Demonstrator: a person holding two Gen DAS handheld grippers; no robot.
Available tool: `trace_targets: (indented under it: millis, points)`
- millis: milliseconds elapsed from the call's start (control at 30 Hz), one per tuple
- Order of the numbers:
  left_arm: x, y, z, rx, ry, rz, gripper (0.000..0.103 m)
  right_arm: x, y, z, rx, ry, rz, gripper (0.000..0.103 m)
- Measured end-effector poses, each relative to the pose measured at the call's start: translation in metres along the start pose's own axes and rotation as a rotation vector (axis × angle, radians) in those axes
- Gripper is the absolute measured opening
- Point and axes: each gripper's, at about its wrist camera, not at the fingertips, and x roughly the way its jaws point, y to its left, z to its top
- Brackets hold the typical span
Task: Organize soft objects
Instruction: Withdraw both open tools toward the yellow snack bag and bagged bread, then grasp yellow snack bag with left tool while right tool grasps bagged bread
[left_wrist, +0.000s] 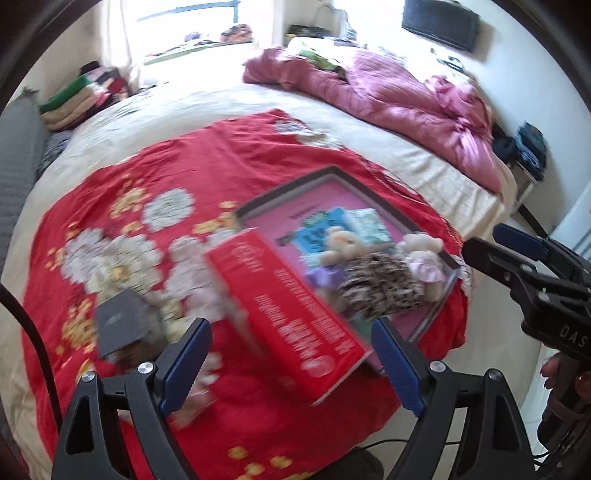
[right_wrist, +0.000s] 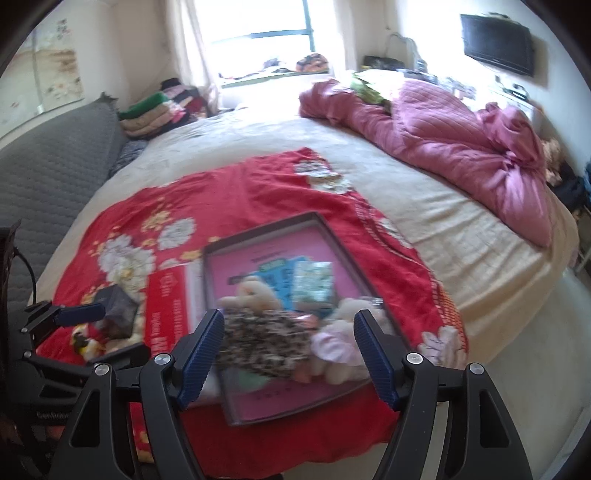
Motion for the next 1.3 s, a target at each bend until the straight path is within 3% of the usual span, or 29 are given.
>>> trace_targets:
  millis: [233,533,833,1033,1300]
  points:
    - [-0.030,0.093,-0.036,-0.145,-0.008,0.105,0.088,0.008,0.085,-0.003,-0.136,0.019,0.094,0.074]
    - [-0.028,0.208,-0.095,-0.364,0.067,0.195,0.088,0.048,0.195,-0.028,-0.335,0.105,0.209,0.074]
    - [0.017,0.254,-0.134,-0.579,0.156,0.139,0.091,0.102,0.253,-0.063,-0.495,0.213,0.226,0.074]
    - [0.043,0.262,-0.133,-0.659,0.175,0.083,0.091,0.133,0.263,-0.073,-0.551,0.269,0.220,0.074]
    - [0.064,0.282,-0.124,-0.755,0.180,0.096,0.091,0.159,0.261,-0.076,-0.540,0.309,0.224,0.074]
